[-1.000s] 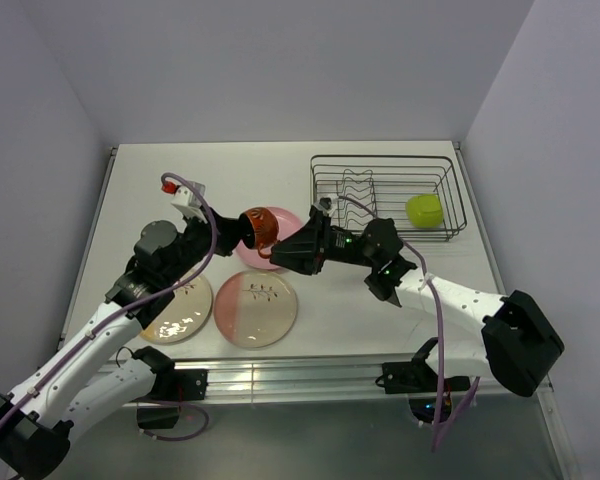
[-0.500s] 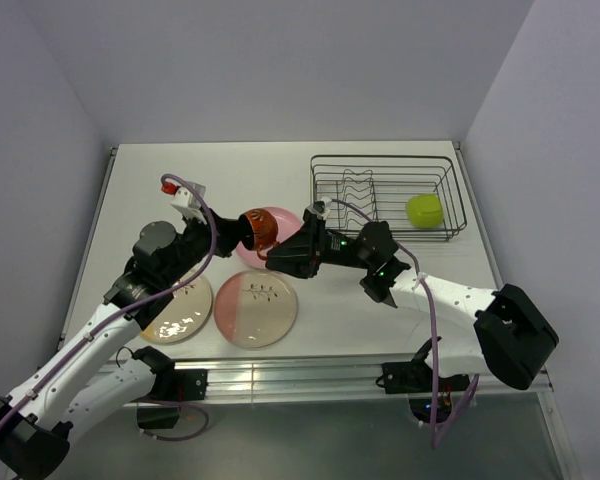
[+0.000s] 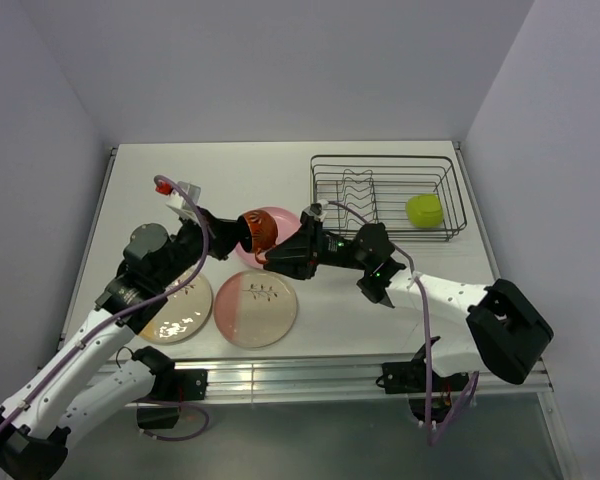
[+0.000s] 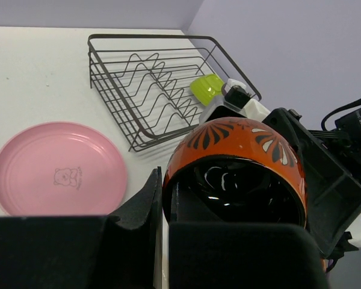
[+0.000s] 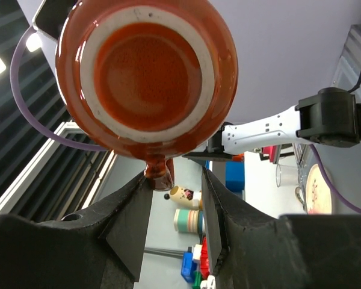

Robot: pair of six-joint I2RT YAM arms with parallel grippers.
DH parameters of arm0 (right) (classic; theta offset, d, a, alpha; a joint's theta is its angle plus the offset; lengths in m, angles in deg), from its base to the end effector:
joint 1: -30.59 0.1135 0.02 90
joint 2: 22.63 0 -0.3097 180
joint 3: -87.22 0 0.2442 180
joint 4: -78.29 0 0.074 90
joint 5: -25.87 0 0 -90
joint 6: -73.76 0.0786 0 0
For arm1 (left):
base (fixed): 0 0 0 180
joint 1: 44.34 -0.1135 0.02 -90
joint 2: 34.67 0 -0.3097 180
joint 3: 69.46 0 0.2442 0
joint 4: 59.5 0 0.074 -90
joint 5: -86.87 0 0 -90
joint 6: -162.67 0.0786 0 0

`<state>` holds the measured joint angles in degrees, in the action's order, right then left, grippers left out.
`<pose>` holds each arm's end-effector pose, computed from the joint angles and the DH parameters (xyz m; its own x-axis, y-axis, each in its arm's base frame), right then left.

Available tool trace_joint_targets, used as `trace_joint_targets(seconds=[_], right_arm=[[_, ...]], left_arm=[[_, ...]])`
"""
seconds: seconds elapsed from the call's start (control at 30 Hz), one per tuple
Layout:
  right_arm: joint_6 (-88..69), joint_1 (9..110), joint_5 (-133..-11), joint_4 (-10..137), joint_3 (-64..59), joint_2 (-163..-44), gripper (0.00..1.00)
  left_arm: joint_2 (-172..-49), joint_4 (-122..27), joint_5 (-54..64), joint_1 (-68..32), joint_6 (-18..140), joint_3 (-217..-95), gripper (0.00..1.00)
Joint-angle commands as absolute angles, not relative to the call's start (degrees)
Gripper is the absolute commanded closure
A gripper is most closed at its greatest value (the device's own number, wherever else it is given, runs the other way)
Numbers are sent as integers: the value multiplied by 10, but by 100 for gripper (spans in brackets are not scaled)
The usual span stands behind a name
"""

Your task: Load the mixed dishes into the dish rack

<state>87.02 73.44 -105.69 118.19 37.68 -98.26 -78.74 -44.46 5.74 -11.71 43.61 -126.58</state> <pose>0.1782 0.2364 0.3378 -0.9952 0.0703 0.0686 0.0547 -0.1833 0.9815 0.1509 -0.1110 0.3788 -0.3474 -0.3474 -0.8710 0.5649 0.6638 -0.4901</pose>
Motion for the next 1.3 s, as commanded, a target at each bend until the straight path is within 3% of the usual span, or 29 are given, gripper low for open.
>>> trace_joint_targets(seconds=[0.0, 0.17, 0.47, 0.5, 0.63, 0.7, 0.73, 0.83, 0.9, 1.27], right_arm=[[879, 739, -1051, 1228, 368, -991, 55], [905, 744, -1047, 1267, 363, -1015, 59], [945, 752, -1039, 1349, 357, -1052, 87], [945, 752, -1039, 1353, 357, -1052, 100], [928, 752, -1037, 1348, 359, -1049, 100], [909, 753, -1032, 1322, 359, -1043, 100], [892, 752, -1028, 1315, 361, -1035, 100], [867, 752, -1024, 1289, 356, -1027, 100], [849, 752, -1019, 1280, 352, -1023, 100], [775, 730, -992, 1193, 348, -968, 100]], left_arm=[[-764, -505, 90, -115, 416, -1288, 100], [-763, -511, 95, -115, 409, -1279, 100], [-783, -543, 117, -112, 397, -1267, 100], [-785, -546, 118, -110, 397, -1265, 100], [-801, -541, 124, -109, 400, -1273, 100], [-805, -531, 119, -108, 404, -1283, 90], [-811, -525, 117, -108, 408, -1287, 69], [-812, -519, 113, -108, 413, -1291, 24], [-810, -520, 104, -108, 411, -1289, 4], [-806, -497, 74, -108, 431, -1285, 1]])
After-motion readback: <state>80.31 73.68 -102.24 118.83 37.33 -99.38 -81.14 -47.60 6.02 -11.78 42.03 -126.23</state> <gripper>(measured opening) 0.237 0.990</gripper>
